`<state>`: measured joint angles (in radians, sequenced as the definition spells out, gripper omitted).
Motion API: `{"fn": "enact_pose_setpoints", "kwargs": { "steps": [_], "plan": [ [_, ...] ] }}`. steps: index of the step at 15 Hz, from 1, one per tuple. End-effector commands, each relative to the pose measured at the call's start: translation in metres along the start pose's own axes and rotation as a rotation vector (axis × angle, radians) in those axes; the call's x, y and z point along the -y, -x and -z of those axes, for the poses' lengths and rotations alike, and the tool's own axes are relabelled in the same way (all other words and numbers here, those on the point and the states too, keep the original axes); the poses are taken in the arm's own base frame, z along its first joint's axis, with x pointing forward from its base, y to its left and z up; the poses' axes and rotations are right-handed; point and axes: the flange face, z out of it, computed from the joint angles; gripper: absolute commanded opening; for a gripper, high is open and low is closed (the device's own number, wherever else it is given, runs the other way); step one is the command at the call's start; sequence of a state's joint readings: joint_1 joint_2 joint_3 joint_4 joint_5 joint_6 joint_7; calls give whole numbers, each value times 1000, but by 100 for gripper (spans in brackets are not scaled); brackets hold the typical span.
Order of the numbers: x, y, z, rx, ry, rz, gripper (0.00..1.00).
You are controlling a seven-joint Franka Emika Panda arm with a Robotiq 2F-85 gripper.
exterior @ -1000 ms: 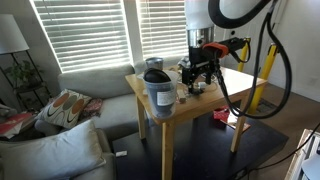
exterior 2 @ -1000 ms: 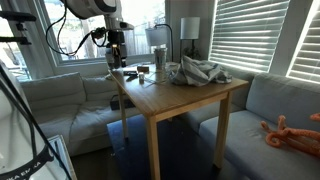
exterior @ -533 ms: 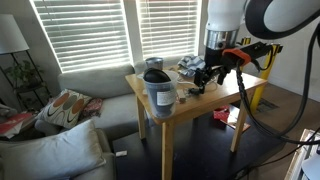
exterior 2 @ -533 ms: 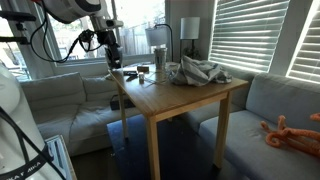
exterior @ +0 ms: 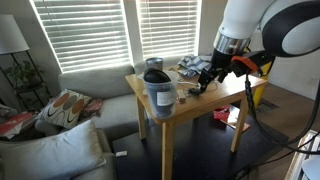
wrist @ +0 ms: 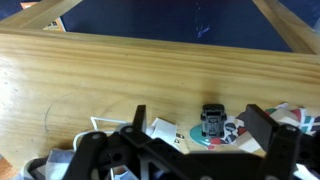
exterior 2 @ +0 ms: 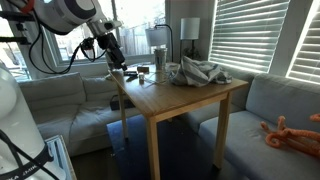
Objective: Pick up the toy car and put it the right way up on the table
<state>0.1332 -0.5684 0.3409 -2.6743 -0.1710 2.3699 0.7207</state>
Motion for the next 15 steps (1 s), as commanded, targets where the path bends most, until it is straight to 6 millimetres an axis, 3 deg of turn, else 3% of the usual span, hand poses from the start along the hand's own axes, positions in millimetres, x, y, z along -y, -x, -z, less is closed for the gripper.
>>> {"fn": "enact_pose_setpoints", "kwargs": {
  "steps": [1,15],
  "plan": [
    [-7,3,-10,-73,-36,15,100],
    [12,-2,-40,-118,-111,107,100]
  ]
}}
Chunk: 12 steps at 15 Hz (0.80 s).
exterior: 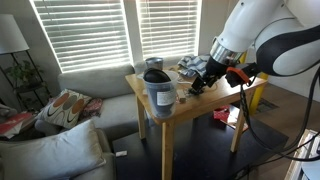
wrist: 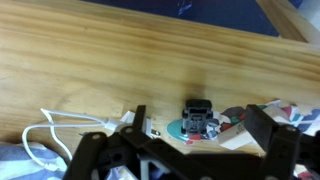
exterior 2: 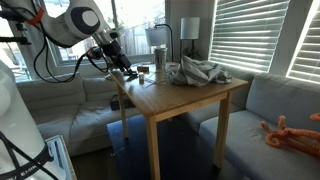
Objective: Pick up the toy car and put it the right way up on the table
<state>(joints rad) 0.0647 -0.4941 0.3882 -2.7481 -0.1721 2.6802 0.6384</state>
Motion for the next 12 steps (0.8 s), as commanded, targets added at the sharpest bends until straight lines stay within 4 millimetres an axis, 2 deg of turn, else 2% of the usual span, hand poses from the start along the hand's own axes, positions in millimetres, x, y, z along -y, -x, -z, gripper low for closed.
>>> {"fn": "enact_pose_setpoints", "kwargs": {
  "steps": [1,4,6,10,12],
  "plan": [
    [5,-1,-9,-8,2,21,100],
    [6,-1,-10,-11,7,15,99],
    [5,-2,-9,-13,21,9,76],
    [1,-3,-10,-3,27,0,45],
    [0,-4,-9,-7,33,-2,33]
  ]
}}
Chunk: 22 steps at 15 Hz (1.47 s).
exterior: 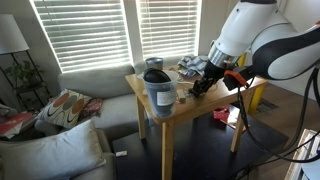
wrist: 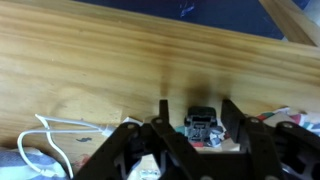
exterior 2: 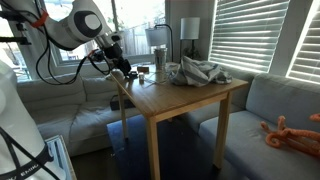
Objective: Pick up the toy car and put it the right way up on the table
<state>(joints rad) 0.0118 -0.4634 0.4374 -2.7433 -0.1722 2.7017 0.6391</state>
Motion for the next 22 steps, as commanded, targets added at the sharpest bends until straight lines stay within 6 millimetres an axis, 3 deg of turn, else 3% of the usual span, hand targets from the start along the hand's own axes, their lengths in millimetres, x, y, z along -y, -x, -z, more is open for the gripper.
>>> {"fn": "enact_pose_setpoints", "kwargs": {
  "steps": [1,4,7,10,13,16,17,19,22],
  "plan": [
    [-2,-5,3,-17,22,-7,25],
    [-5,-10,10,-22,27,-8,6],
    [-4,-17,21,34,4,-2,8],
    [-8,-26,43,189,-76,11,8],
    [-33,-39,71,355,-179,5,8],
    [-74,-48,100,498,-248,-59,8],
    [-56,-44,78,441,-174,-44,31],
    [-74,-50,93,480,-212,-59,31],
    [-76,-50,96,484,-221,-60,31]
  ]
}}
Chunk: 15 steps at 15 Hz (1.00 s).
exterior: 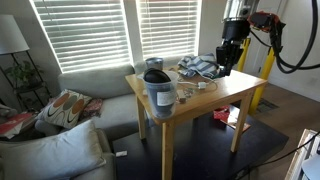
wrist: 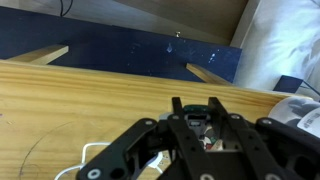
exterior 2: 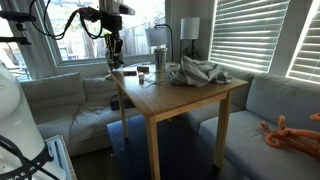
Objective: Pick up the toy car and put it the right way up on the table
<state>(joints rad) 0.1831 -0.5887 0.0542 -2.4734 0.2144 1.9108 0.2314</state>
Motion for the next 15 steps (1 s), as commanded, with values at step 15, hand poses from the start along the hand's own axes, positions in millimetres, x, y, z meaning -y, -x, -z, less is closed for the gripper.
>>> {"fn": "enact_pose_setpoints", "kwargs": {
  "steps": [15],
  "plan": [
    [-153,-63,-4,515,-336,-244,8]
  ]
}}
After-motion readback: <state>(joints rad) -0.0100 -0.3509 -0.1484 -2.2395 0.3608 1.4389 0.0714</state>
